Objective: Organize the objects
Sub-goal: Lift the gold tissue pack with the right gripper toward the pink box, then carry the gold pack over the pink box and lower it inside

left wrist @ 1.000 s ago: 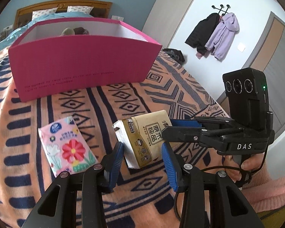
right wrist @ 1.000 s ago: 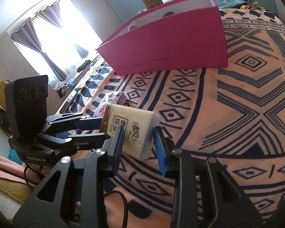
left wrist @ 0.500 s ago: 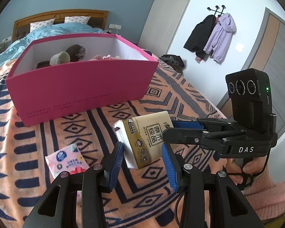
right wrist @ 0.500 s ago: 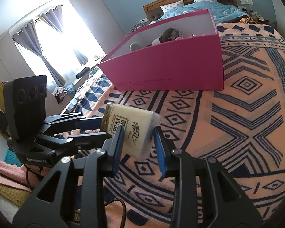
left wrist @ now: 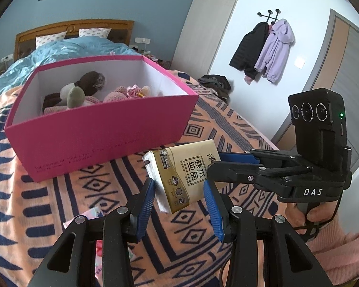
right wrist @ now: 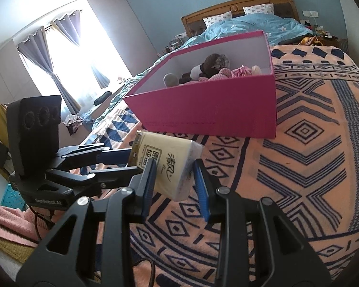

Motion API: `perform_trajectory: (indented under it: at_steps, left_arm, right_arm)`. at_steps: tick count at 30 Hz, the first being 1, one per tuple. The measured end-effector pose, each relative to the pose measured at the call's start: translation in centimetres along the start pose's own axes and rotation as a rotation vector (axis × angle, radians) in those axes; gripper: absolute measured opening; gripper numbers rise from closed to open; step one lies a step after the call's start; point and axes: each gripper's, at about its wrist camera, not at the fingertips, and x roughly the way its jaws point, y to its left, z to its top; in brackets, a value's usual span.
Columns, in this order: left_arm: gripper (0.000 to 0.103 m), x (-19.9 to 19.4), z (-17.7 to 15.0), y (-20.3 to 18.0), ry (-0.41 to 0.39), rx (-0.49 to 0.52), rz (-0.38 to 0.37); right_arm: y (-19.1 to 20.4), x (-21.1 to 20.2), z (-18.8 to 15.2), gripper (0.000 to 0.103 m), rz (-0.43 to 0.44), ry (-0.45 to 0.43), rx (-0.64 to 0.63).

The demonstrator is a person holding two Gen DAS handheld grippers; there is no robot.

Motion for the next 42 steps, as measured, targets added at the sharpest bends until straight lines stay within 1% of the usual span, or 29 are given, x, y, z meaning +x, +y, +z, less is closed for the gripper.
perform_trajectory:
  at_steps: [13,27,42]
  left_arm:
    - [0.042,0.2,2.3,0.4,-0.029,0.013,0.002]
    - [0.042,1.0,4.6,0.7,-0.057,0.024,0.025]
    - [0.042,1.4,6.8,0.9,-0.082,0.038,0.036]
  right_arm:
    - [-0.5,-0.4,2.3,0.036,-0.012,-0.041,-0.020]
    - [-0.5,-1.0,4.9,0.036,-0.031,-0.087,-0.068]
    - [-0.9,-1.3,6.8,0.036,-0.042,-0.121,-0.088]
